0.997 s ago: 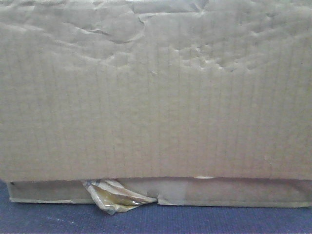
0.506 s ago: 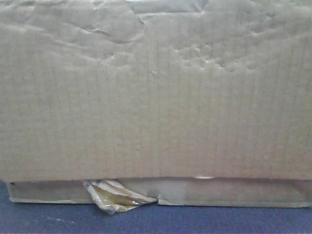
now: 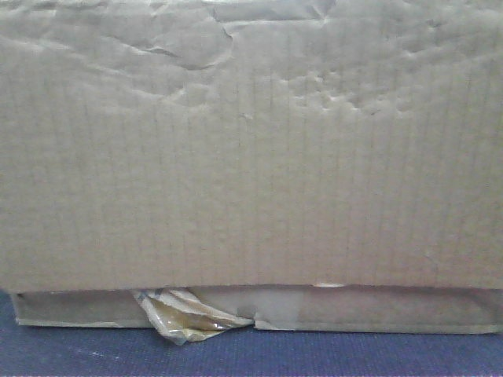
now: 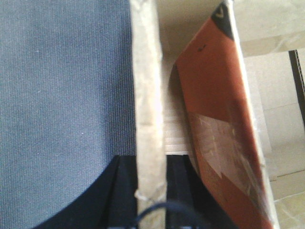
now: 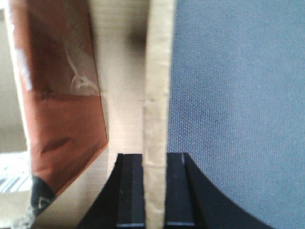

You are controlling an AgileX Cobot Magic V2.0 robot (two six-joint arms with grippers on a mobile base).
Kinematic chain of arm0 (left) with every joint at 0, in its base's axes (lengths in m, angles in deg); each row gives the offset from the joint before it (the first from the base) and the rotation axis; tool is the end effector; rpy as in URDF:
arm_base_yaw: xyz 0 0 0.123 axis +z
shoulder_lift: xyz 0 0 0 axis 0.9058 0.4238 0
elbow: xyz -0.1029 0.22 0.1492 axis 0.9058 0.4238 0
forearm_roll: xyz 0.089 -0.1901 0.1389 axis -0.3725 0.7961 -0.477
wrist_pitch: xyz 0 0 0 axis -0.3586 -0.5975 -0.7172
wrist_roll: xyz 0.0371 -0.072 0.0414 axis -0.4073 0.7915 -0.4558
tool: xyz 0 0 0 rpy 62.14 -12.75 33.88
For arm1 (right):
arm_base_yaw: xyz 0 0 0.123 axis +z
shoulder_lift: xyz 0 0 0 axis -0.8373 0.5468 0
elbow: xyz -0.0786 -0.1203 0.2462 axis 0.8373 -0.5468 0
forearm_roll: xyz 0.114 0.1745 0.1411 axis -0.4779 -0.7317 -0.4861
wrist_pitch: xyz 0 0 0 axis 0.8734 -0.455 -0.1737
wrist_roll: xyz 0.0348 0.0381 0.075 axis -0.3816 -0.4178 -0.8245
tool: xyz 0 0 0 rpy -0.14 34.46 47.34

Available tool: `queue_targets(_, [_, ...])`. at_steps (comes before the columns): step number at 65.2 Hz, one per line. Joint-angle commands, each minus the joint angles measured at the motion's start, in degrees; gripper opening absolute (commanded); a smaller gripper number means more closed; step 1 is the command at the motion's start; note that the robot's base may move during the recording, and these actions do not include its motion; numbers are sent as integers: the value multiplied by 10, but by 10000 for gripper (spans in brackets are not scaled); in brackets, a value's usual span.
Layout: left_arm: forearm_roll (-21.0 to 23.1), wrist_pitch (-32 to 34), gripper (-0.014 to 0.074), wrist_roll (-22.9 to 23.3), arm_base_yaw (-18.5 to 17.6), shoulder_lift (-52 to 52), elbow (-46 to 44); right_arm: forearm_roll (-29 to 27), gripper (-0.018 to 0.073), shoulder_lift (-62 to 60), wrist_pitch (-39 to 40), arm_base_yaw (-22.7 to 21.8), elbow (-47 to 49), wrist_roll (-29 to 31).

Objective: Stack two boxes on right shelf middle
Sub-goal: 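Lift the clamped box stack off the table with both grippers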

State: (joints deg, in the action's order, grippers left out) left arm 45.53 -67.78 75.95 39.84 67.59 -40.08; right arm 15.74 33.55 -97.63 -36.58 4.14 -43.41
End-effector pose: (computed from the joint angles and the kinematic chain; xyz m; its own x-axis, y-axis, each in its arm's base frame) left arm 0.3028 -0.1267 0.3467 -0.9223 0.0203 -0.3859 0.0246 0.9997 -0.0062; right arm 0.2810 0.0969 0.3425 -0.9403 0.0833 -0.3300 0.0623 0.9953 0.0737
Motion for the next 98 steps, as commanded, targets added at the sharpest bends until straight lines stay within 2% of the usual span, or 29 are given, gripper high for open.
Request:
queue_targets(1, [-17,2,-111,17,1,-7,-1,34,-150,-9,16,9,4,-18])
queue_targets(13, [-64,2,-111,55,1,-41,-7,100,-150,-33,56,30,24,-47])
queue_targets(21, [-109,54,-111,81,1,-63,-9,135,-150,-39,116,31,46,-52])
queue_targets(34, [-173,129,-111,97,2,-74,-21,183,-150,-39,193,31,67,-110])
queue_targets(42, [-176,170,-111,92,13,-74,-54,213,-150,-39,227,31,67,-119])
queue_targets(52, [-189,223,-111,43,22,-74,-89,221,-150,-39,282,22,67,-125])
queue_targets(72, [-197,287,-111,42,22,-74,-95,228,-150,-39,348,-4,67,-128])
queue_targets(88, [-197,291,-111,42,22,-72,-95,233,-151,-39,383,-4,67,-128])
queue_targets(98, [-197,291,-111,54,22,-72,-95,262,-151,-39,383,-4,67,-128])
